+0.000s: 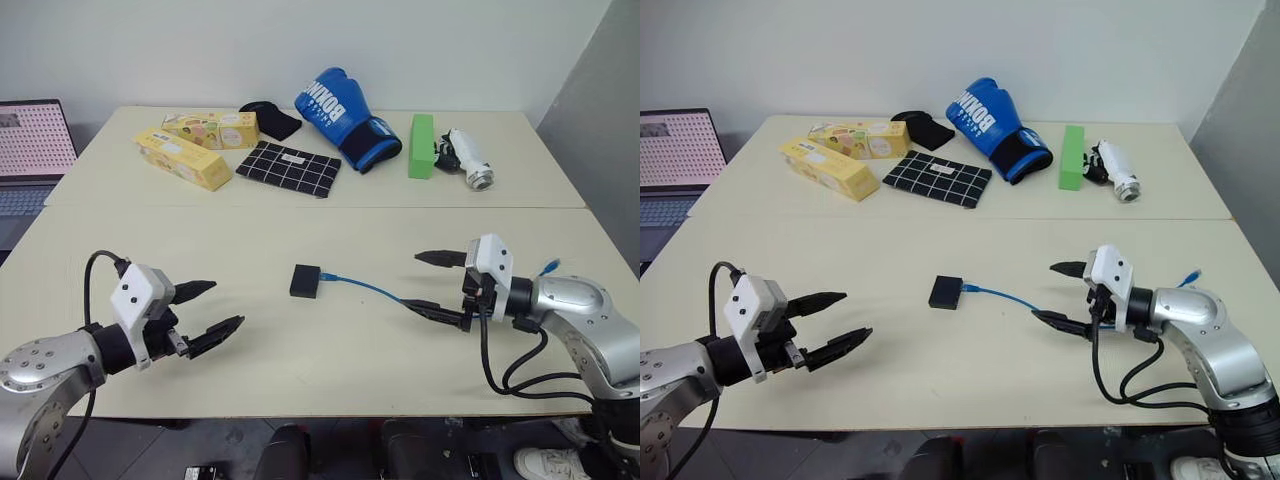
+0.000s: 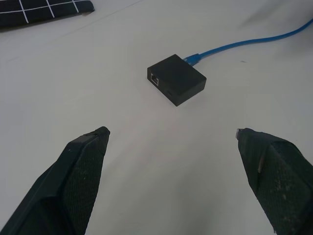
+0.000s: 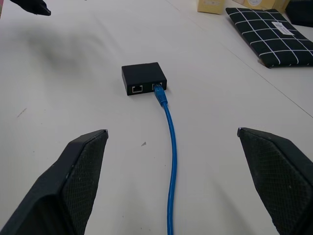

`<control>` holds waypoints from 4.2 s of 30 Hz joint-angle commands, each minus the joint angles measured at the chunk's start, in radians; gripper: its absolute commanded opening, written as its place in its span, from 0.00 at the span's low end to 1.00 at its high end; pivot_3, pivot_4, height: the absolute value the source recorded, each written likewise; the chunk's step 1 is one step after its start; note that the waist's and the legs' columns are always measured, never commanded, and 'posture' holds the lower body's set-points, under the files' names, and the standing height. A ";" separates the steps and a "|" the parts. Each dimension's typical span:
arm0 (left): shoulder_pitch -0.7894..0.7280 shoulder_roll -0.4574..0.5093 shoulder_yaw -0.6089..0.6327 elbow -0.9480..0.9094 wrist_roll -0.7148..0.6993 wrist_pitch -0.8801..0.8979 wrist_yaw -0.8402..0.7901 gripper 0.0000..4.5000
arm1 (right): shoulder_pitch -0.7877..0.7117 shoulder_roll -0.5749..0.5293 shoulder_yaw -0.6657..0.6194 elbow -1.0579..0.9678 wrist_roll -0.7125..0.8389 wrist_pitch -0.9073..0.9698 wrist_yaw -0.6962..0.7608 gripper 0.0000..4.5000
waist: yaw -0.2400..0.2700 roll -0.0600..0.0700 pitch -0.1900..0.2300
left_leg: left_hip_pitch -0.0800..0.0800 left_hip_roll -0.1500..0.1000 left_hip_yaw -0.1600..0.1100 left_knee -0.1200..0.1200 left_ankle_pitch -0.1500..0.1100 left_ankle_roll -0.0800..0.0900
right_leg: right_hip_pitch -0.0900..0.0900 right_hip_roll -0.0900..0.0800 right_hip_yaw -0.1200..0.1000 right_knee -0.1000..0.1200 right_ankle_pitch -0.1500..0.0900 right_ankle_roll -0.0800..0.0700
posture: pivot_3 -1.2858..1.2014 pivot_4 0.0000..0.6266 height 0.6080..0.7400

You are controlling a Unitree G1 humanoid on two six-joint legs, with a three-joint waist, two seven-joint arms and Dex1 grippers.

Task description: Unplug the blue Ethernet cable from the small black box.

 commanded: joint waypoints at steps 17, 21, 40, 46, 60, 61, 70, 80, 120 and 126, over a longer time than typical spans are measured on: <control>-0.023 -0.004 -0.050 -0.003 0.042 -0.018 -0.008 0.98 | -0.090 0.031 0.071 0.016 -0.039 0.031 -0.004 1.00 | -0.002 0.000 0.000 | 0.000 0.000 0.000 0.000 0.000 0.000 | 0.000 0.000 0.000 0.000 0.000 0.000 | 0.52 0.24 1.00; -0.022 0.007 -0.055 0.041 0.063 -0.076 -0.065 0.98 | -0.207 0.127 0.215 0.115 -0.120 0.029 -0.005 1.00 | -0.004 0.000 0.000 | 0.000 0.000 0.000 0.000 0.000 0.000 | -0.001 0.000 0.000 0.000 0.000 0.000 | 0.52 0.24 1.00; -0.028 0.064 -0.054 0.051 0.018 -0.094 -0.225 1.00 | -0.508 0.450 0.420 0.732 -0.406 -0.178 0.004 0.79 | -0.005 0.001 0.001 | 0.000 0.000 0.000 -0.001 0.000 0.000 | -0.003 0.000 -0.001 0.002 0.000 -0.001 | 0.52 0.24 1.00; -0.033 0.062 -0.067 0.070 0.032 -0.105 -0.223 1.00 | -0.524 0.474 0.417 0.763 -0.428 -0.182 0.006 0.48 | -0.006 0.001 0.001 | 0.001 0.000 0.000 -0.001 0.000 0.000 | -0.003 0.001 -0.001 0.003 0.000 -0.001 | 0.52 0.24 1.00; -0.116 0.014 -0.079 0.143 0.012 -0.062 -0.154 1.00 | -0.531 0.443 0.404 0.688 -0.507 -0.295 -0.015 0.02 | -0.004 0.003 0.002 | 0.001 0.000 -0.001 -0.001 0.000 0.000 | -0.003 0.001 -0.001 0.003 0.000 -0.001 | 0.52 0.24 1.00; -0.145 -0.016 -0.079 0.162 -0.009 -0.024 -0.112 1.00 | -0.526 0.423 0.399 0.646 -0.526 -0.365 -0.029 0.02 | -0.003 0.003 0.002 | 0.001 0.000 -0.001 -0.001 0.000 0.000 | -0.003 0.000 -0.001 0.003 0.000 -0.001 | 0.52 0.24 1.00; -0.267 -0.148 -0.108 0.122 -0.239 0.245 0.013 1.00 | -0.492 0.303 0.414 0.445 -0.667 -0.715 -0.102 0.02 | -0.005 0.002 0.001 | -0.001 0.000 -0.002 0.000 0.000 0.000 | -0.004 -0.001 -0.001 0.003 0.000 -0.001 | 0.52 0.24 1.00; -0.336 -0.165 -0.153 0.148 -0.272 0.279 0.007 1.00 | -0.479 0.310 0.410 0.377 -0.712 -0.759 -0.125 0.02 | -0.003 0.002 0.001 | 0.000 0.000 -0.002 0.000 0.000 0.000 | -0.003 -0.001 -0.001 0.003 0.000 -0.001 | 0.52 0.24 1.00; -0.370 -0.141 -0.240 0.221 -0.238 0.218 -0.149 0.17 | -0.346 0.114 0.339 0.188 -0.302 -0.522 0.137 0.66 | 0.003 0.002 0.002 | -0.001 -0.001 -0.003 0.000 0.000 0.000 | -0.002 -0.001 -0.001 0.002 0.000 -0.001 | 0.52 0.24 1.00; -0.427 -0.146 -0.358 0.282 -0.118 0.056 -0.304 0.17 | -0.297 0.083 0.194 -0.007 0.180 0.142 0.090 0.66 | -0.001 0.003 0.002 | 0.000 0.000 -0.004 0.000 0.000 0.000 | -0.002 -0.001 -0.001 0.002 0.000 -0.001 | 0.52 0.24 1.00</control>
